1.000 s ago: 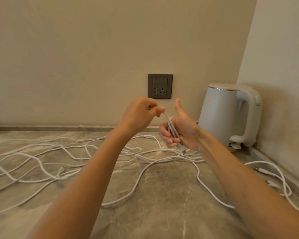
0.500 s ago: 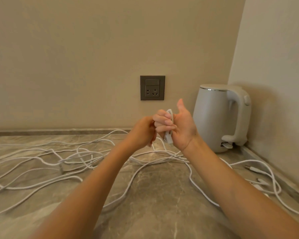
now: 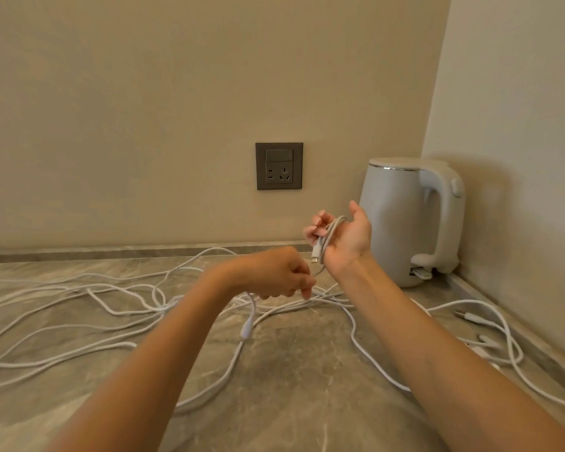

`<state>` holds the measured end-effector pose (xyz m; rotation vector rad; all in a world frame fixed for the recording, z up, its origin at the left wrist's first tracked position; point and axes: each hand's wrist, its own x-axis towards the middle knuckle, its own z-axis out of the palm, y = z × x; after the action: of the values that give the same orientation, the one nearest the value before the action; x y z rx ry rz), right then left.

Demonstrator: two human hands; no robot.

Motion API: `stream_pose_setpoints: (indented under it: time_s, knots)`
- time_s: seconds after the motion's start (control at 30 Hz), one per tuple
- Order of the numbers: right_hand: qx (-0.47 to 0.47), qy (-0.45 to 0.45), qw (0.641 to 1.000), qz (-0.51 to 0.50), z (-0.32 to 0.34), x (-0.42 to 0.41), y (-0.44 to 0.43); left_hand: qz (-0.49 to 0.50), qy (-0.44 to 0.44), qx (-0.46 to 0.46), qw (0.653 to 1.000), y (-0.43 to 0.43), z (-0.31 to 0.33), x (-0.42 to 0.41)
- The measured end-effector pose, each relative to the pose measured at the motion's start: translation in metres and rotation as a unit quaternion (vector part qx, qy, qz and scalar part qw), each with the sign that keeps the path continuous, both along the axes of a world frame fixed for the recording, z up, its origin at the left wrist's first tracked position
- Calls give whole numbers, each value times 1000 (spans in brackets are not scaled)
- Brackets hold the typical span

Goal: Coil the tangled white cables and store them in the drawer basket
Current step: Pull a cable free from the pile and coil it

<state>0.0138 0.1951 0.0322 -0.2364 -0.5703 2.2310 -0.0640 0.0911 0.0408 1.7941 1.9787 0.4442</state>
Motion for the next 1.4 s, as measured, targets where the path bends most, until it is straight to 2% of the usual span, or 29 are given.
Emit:
stream_pose_setpoints:
  time_s: [0.13, 0.23, 0.4, 0.57, 0.63, 0.73, 0.8, 0.9, 0.93, 1.0, 1.1, 1.2, 1.27, 1.4]
  knots:
    - [119, -93, 987, -50, -3, -3, 1, -12, 35, 43, 998, -1, 6, 0]
    - [242, -185, 950, -68, -6, -7, 0, 6, 49, 84, 995, -1, 7, -1]
    - [352, -316, 879, -64, -12, -9, 2, 76, 72, 156, 982, -4, 11, -12]
    - [419, -405, 812, 32, -8, -7, 0, 94, 149, 137, 975, -3, 13, -12]
    - [419, -424, 800, 70, -7, -6, 0, 93, 178, 135, 970, -3, 14, -12]
    - [416, -444, 786, 111, -8, -2, 5, 89, 170, 115, 975, -9, 20, -16]
    - [423, -458, 767, 150, -10, 1, 9, 93, 156, 104, 978, -13, 22, -20]
    - [451, -461, 727, 235, -13, 4, 9, 97, 181, 109, 973, -11, 20, -22]
    - [461, -455, 716, 261, -13, 5, 9, 98, 189, 122, 969, -9, 19, -23]
    - [463, -419, 716, 313, -12, 8, 9, 104, 193, 166, 962, -5, 15, -24]
    - [429, -317, 750, 392, -12, 12, 13, 106, 191, 234, 947, -3, 11, -25]
    - [355, -192, 792, 458, -16, 11, 12, 75, 208, 287, 932, -3, 11, -24]
    - [314, -108, 806, 491, -19, 5, 11, 55, 215, 295, 930, -3, 11, -26]
    - [194, 45, 813, 548, -21, -6, 7, 65, 181, 257, 947, -1, 8, -30]
